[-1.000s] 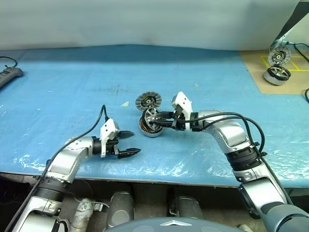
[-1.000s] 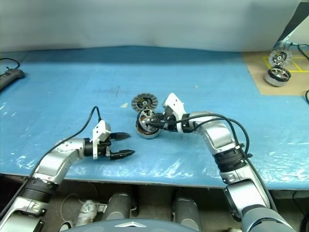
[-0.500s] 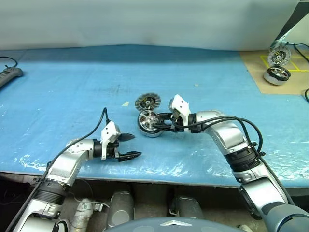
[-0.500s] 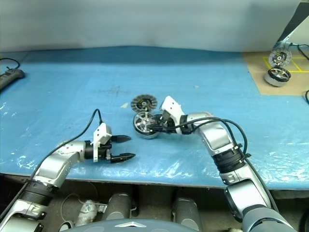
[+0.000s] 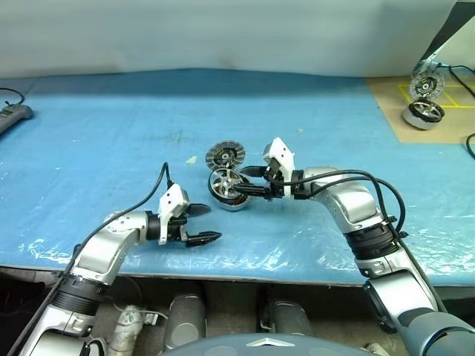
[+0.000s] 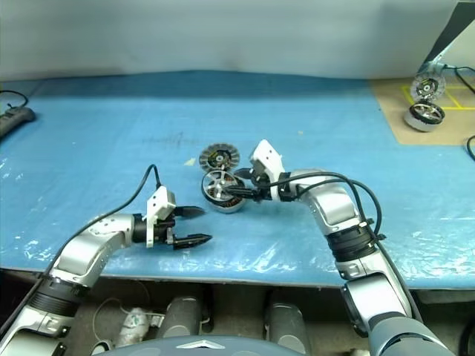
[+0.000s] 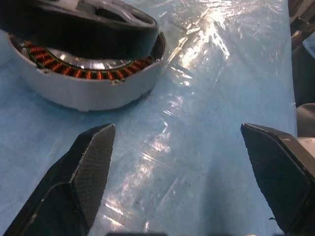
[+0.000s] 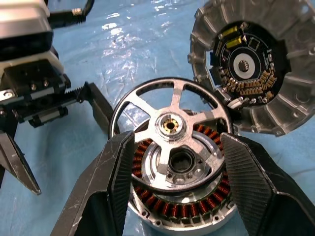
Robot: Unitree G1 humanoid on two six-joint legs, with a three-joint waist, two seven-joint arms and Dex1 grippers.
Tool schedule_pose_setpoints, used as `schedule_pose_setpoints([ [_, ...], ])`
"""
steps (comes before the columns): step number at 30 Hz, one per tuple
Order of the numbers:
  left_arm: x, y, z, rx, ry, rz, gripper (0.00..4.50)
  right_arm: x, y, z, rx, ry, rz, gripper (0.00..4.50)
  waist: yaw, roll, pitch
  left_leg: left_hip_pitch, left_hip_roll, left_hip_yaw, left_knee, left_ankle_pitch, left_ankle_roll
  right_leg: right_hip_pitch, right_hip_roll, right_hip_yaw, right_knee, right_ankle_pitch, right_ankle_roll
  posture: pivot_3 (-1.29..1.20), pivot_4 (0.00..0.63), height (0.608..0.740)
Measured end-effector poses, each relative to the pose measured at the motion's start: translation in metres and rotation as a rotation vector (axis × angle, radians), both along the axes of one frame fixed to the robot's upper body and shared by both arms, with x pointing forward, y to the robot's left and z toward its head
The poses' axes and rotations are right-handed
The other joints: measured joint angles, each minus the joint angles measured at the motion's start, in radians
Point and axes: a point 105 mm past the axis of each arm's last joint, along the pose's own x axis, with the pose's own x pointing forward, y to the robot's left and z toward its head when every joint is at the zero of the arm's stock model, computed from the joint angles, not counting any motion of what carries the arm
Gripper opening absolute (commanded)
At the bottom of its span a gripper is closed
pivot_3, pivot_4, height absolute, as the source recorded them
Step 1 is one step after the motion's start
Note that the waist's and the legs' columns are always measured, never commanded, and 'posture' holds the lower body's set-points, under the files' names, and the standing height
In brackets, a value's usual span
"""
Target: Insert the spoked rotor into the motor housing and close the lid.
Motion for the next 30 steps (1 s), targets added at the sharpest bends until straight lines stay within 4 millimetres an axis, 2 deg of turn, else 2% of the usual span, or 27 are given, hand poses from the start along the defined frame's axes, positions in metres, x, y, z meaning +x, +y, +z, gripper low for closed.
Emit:
schedule_pose_setpoints([
  [5,0.002,0.009,-0.010,-0.004,0.008,0.004,4.39,0.002,0.006,0.009,-0.008,-0.032,0.017,2.91,0.000,0.000,0.000,0.000,0.000,0.000,0.000,0.000,0.000,0.000,0.000,0.000,0.000,0.000,0.000,0.00,0.150,0.740],
  [12,0.008,0.007,-0.006,-0.004,-0.001,0.010,4.39,0.003,0.028,0.005,-0.078,-0.038,0.038,2.91,0.000,0.000,0.000,0.000,0.000,0.000,0.000,0.001,-0.001,0.000,0.000,0.000,0.000,0.000,0.000,0.00,0.150,0.740],
  [17,0.007,-0.002,0.002,-0.002,-0.011,0.012,4.39,0.007,0.025,-0.003,-0.125,-0.019,0.011,2.91,0.001,0.000,0.000,0.000,0.000,0.000,0.000,0.002,-0.003,0.000,0.000,0.000,0.000,0.000,0.000,0.00,0.150,0.740],
  [23,0.002,0.002,-0.007,-0.002,0.009,0.019,4.39,0.007,0.019,-0.008,-0.173,-0.029,0.013,2.91,0.000,0.000,0.000,0.000,0.000,0.000,0.000,0.002,-0.003,0.000,0.000,0.000,0.000,0.000,0.000,0.00,0.150,0.740],
  [30,0.000,0.002,-0.003,0.002,-0.003,0.017,4.39,0.007,0.016,-0.008,-0.204,-0.056,0.013,2.91,0.001,0.000,0.000,0.000,0.000,0.000,0.000,0.002,-0.003,0.001,0.000,0.000,0.000,0.000,0.000,0.00,0.150,0.740],
])
